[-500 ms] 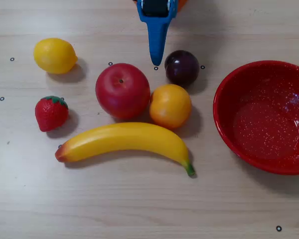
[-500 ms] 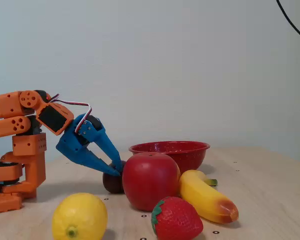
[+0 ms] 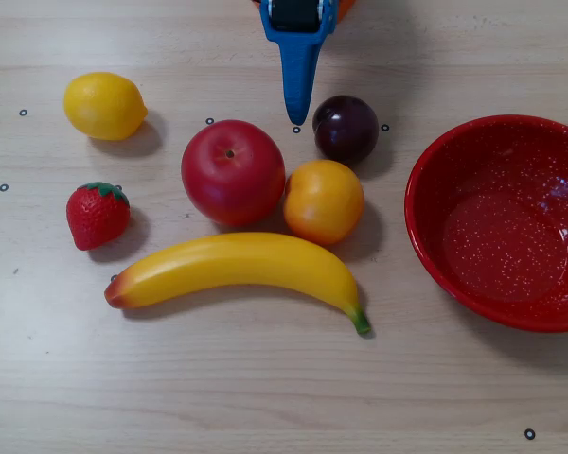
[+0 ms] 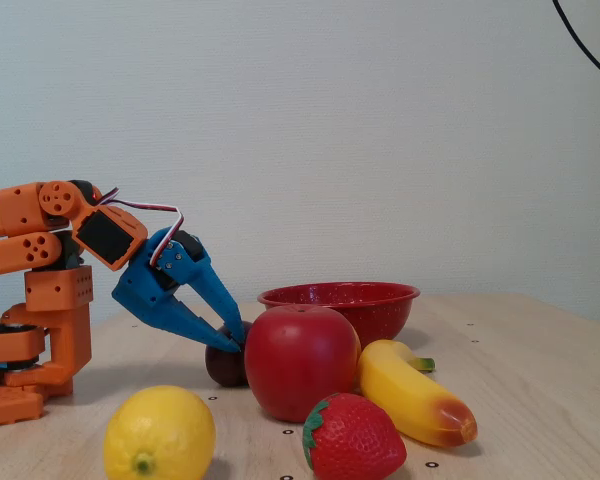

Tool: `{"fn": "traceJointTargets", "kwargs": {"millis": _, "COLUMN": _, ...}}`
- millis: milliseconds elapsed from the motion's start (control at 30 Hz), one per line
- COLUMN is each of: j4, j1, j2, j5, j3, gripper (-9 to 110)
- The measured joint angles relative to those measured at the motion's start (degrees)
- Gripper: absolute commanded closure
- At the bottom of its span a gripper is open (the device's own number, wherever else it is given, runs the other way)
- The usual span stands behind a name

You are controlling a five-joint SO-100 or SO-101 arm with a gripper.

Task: Put the lemon in the red bowl.

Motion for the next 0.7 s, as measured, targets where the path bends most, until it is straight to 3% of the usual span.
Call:
{"fn": "traceJointTargets", "kwargs": {"millis": 367, "j4": 7.4, "j1": -0.2, "j2": -6.2, "j5": 0.0, "j3": -4.9, "gripper": 101}}
{"fn": "traceJointTargets", "kwargs": {"millis": 700, "j4": 23.5, "j1": -0.1, "j2": -21.4, "j5": 0.7, "j3": -27.2, "gripper": 101}}
